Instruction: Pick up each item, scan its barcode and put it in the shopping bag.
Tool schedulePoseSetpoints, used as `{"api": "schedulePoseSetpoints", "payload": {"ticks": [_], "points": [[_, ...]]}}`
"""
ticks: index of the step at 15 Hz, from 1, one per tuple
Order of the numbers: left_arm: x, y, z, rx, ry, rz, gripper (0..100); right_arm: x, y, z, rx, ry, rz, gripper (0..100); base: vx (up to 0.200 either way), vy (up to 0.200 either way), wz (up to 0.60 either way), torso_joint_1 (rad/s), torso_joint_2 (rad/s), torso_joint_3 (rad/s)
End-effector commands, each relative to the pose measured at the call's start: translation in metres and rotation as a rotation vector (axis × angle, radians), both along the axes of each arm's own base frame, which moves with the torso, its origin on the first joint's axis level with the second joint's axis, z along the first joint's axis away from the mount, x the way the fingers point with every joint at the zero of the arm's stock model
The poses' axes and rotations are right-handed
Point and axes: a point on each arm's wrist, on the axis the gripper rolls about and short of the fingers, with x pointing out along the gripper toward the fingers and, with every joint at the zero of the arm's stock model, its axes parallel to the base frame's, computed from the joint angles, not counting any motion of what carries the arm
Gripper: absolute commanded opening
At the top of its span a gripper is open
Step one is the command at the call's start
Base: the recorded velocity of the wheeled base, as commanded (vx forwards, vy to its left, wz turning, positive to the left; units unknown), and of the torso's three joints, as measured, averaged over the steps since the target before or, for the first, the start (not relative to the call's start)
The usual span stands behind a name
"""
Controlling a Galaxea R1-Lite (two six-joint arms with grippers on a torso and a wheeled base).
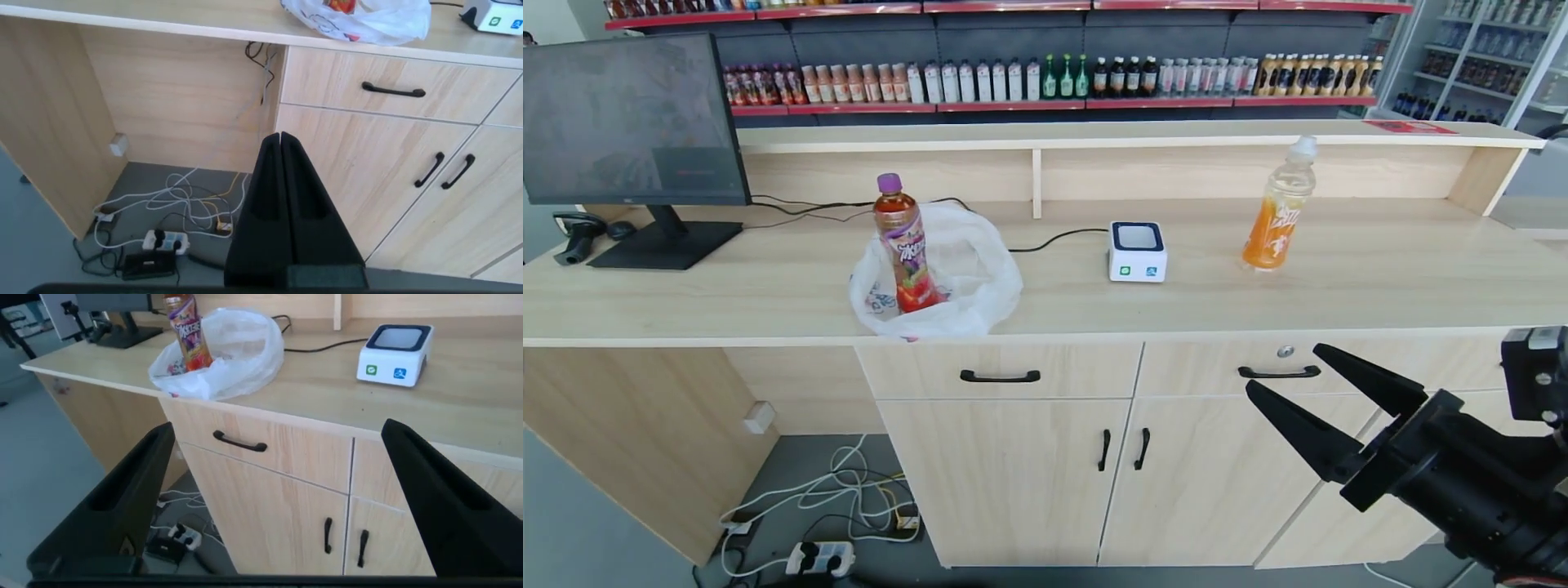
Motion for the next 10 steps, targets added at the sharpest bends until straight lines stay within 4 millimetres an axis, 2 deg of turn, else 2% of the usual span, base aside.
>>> {"api": "schedulePoseSetpoints", "payload": {"ticks": [1, 5, 10], "points": [[0.0, 0.0, 0.0, -0.001, 0.0, 0.004, 0, 0.005, -0.002, 0.001, 0.003, -0.006, -0.02, 100, 0.0, -0.2, 0.0, 0.007, 0.01, 0.002], [0.0, 0.0, 0.0, -0.001, 0.002, 0.004, 0, 0.016, -0.012, 0.003, -0.008, -0.021, -0.034, 100, 0.0, -0.2, 0.0, 0.004, 0.0, 0.004], [0.0, 0.0, 0.0, -0.003, 0.0, 0.002, 0, 0.024, -0.01, 0.003, -0.016, -0.024, -0.05, 100, 0.0, -0.2, 0.0, 0.003, 0.0, 0.004]]}}
